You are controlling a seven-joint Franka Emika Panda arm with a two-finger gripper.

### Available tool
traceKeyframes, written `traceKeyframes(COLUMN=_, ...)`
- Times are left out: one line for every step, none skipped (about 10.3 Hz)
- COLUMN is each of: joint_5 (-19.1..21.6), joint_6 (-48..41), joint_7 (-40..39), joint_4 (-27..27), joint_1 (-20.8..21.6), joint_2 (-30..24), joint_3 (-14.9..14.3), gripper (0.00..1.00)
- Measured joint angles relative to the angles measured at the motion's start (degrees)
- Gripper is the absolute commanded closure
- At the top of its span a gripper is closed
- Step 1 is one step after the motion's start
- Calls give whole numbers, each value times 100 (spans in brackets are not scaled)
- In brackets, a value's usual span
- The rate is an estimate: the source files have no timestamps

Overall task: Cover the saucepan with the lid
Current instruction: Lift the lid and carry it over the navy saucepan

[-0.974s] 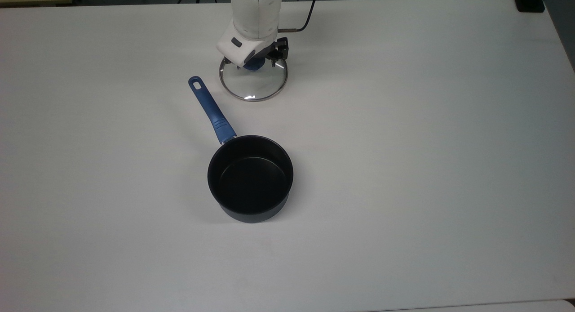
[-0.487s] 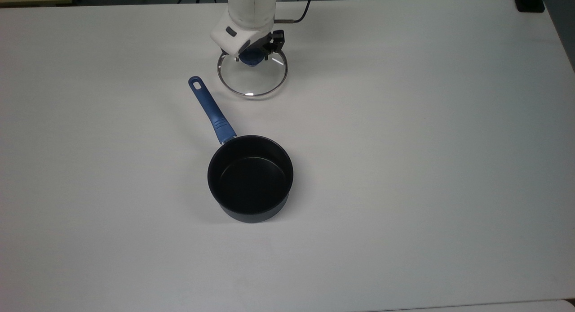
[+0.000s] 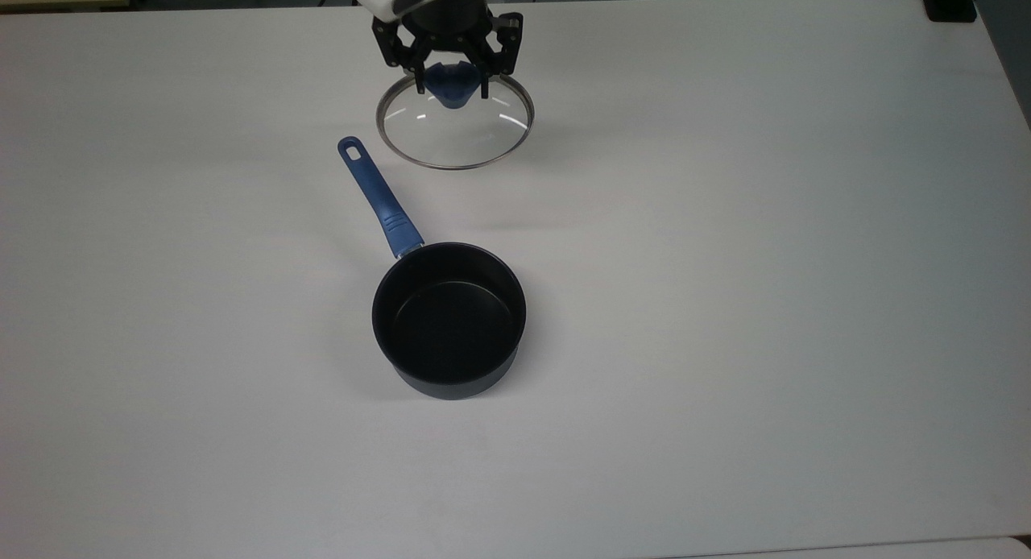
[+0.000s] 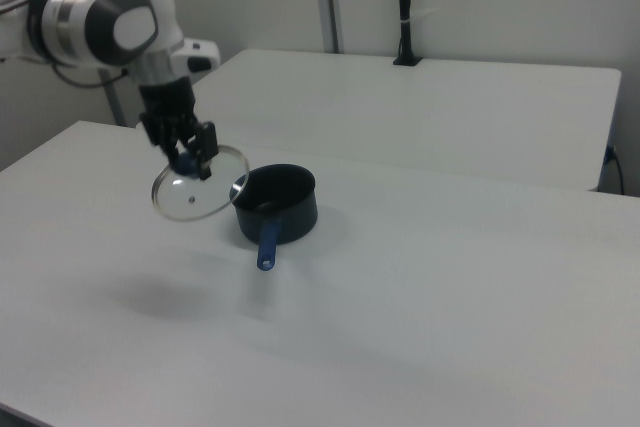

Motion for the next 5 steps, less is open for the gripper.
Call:
traceKeyframes(joint_5=1, joint_6=-249, joint_7=418, joint_4=753, joint_1=-16, joint_2=460, joint_3=-20, gripper=54)
traceKeyframes(joint_5=1, joint_6=-279, joint_7=839, joint_4=1449, joint_1=-28, joint_2=1043, joint_3=-76, gripper=54)
traceKeyframes(joint_5=-1, joint_6=-274, joint_7=1327, joint_4=2186, joint_1=25, joint_2=1676, joint_3=-227, gripper=54)
traceKeyframes(joint_5=-1, joint_6=-265, joint_7=1690, joint_4=2856, joint_1=179, joint_2=2243, joint_3=-450, gripper=54)
traceKeyframes(joint_5=-1, joint_6=-41, joint_7=2079, joint_4=3223, joint_1=388, joint_2=2652, joint_3=-633, gripper=54)
